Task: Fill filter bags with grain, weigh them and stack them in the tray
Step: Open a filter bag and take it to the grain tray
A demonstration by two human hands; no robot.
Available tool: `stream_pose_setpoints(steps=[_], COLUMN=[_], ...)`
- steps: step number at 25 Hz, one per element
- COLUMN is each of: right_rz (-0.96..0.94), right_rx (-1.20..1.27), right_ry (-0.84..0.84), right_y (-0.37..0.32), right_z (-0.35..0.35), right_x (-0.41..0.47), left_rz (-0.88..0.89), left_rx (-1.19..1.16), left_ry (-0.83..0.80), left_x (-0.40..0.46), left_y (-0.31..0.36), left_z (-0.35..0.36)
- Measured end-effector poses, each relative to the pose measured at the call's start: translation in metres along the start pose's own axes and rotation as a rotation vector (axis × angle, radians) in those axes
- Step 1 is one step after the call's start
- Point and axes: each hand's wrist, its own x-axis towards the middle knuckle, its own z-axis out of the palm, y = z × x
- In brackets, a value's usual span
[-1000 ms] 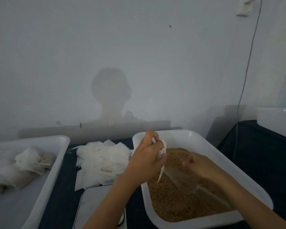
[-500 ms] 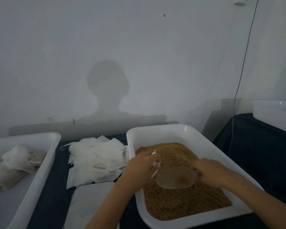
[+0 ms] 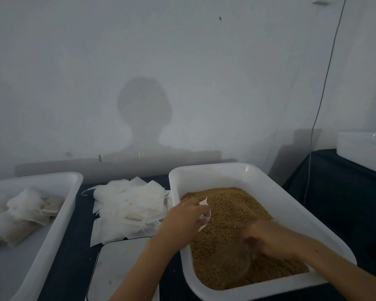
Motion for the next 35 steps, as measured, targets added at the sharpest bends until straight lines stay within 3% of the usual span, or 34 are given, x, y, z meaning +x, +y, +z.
stream_pose_setpoints(steps=[7,10,13,19,35], right_rz=[0.089,0.121,0.183,0.314,0.345], right_rx=[0.433,0.465,0.339,-0.002,-0.355], right_ry=[-0.03,0.044,0.134,0.141,0.066], right_y=[0.017,0.024,0.024,0.01,-0.015], right_z=[-0.03,-0.053,-0.068,-0.079,-0.101], right_x=[-0.029,-0.045,-0.05,-0.039,-0.016], left_rz=[-0.001,-0.017,0.014,0.062,0.115], left_rx=[0.001,-0.007,-0.01,-0.051,-0.091], left_ry=[-0.129,-0.186,-0.235,-0.225,-0.174], left_x=[0.006,0.011,0.015,0.017,0.013], left_y=[-0.002,0.001,0.008,0.019,0.015], left_z=[-0.001,-0.003,-0.002,0.005,0.011])
